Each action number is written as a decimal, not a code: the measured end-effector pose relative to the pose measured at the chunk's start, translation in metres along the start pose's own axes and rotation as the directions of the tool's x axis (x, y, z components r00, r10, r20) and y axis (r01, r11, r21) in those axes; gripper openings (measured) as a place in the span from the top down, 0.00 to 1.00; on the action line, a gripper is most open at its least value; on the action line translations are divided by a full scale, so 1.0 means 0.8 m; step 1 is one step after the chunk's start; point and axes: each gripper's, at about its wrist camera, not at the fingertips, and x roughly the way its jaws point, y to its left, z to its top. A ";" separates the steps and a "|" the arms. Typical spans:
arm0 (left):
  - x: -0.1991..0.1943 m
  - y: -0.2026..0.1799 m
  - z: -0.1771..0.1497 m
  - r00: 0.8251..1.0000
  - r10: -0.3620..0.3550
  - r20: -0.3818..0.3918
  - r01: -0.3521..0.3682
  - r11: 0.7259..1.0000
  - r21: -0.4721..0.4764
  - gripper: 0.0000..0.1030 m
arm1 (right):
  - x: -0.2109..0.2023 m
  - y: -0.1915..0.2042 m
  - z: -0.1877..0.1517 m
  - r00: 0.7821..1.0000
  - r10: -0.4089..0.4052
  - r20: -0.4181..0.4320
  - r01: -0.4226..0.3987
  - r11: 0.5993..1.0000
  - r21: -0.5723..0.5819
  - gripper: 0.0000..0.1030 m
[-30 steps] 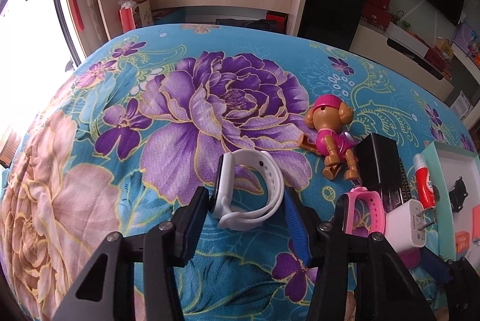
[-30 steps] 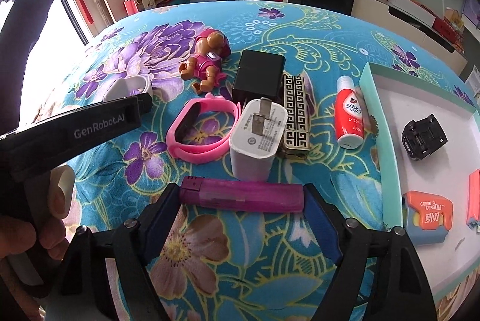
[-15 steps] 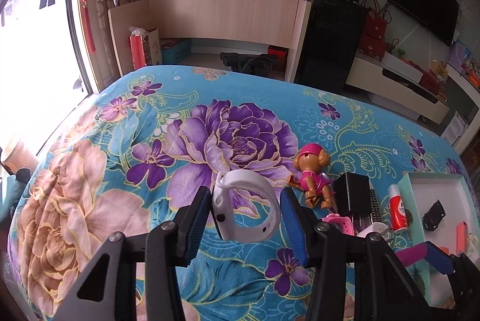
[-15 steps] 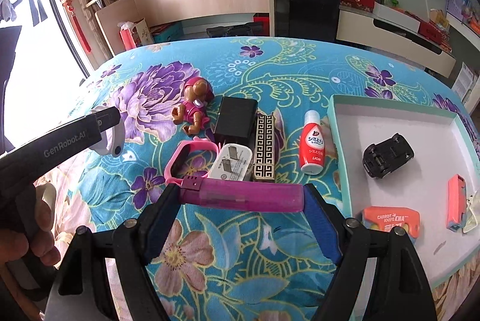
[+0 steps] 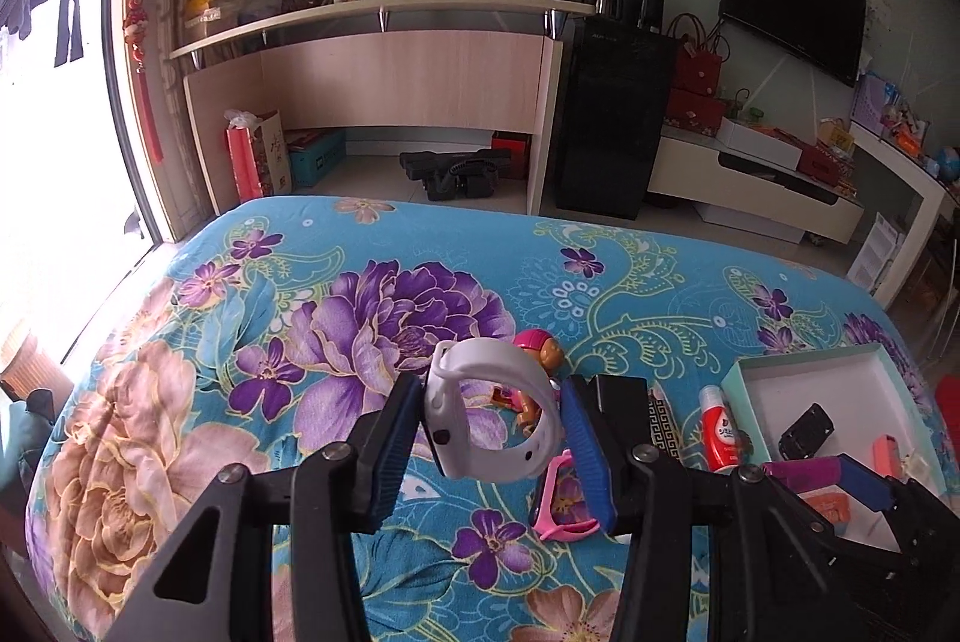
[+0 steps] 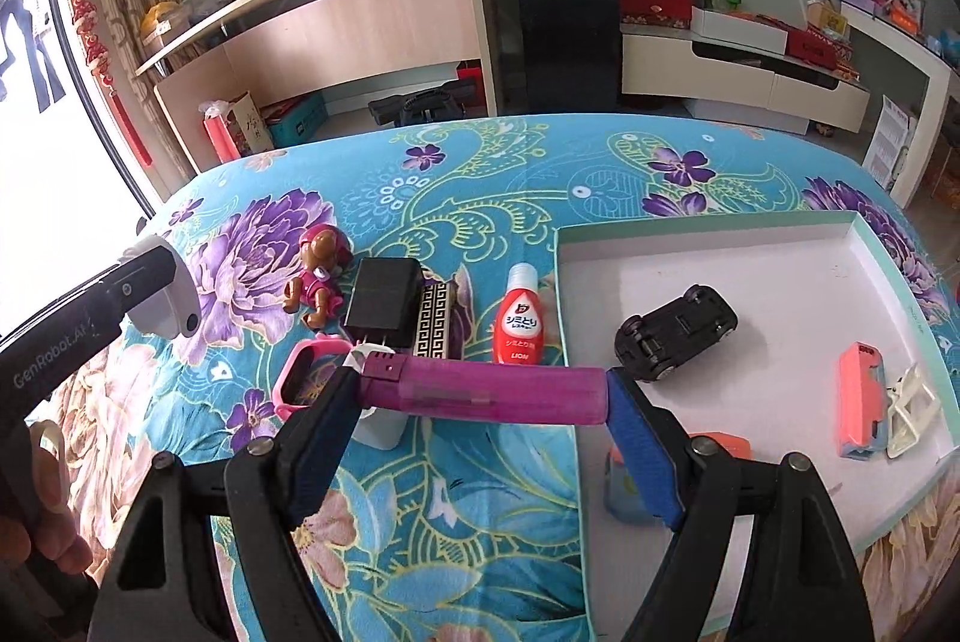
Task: Organize rigid objects
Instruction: 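Carry the white band in the left gripper while the right gripper carries the lighter to the tray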
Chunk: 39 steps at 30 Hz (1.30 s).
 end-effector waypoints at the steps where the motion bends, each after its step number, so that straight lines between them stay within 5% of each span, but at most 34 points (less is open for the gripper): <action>1: -0.002 -0.006 0.001 1.000 -0.016 0.006 0.016 1.000 0.002 0.50 | -0.001 -0.006 0.001 1.000 -0.007 0.002 0.007 1.000 0.010 0.20; 12: -0.003 -0.112 -0.006 0.980 -0.197 -0.022 0.198 0.975 0.102 0.50 | -0.009 -0.082 0.003 0.995 -0.096 0.004 0.095 0.990 0.107 0.20; 26: 0.021 -0.217 -0.040 0.958 -0.263 -0.118 0.283 0.935 0.213 0.50 | -0.028 -0.182 -0.008 0.972 -0.234 0.003 0.225 0.938 0.265 0.20; 39: 0.044 -0.267 -0.066 0.943 -0.284 -0.173 0.323 0.908 0.269 0.50 | -0.037 -0.218 -0.016 0.960 -0.278 0.000 0.263 0.908 0.326 0.20</action>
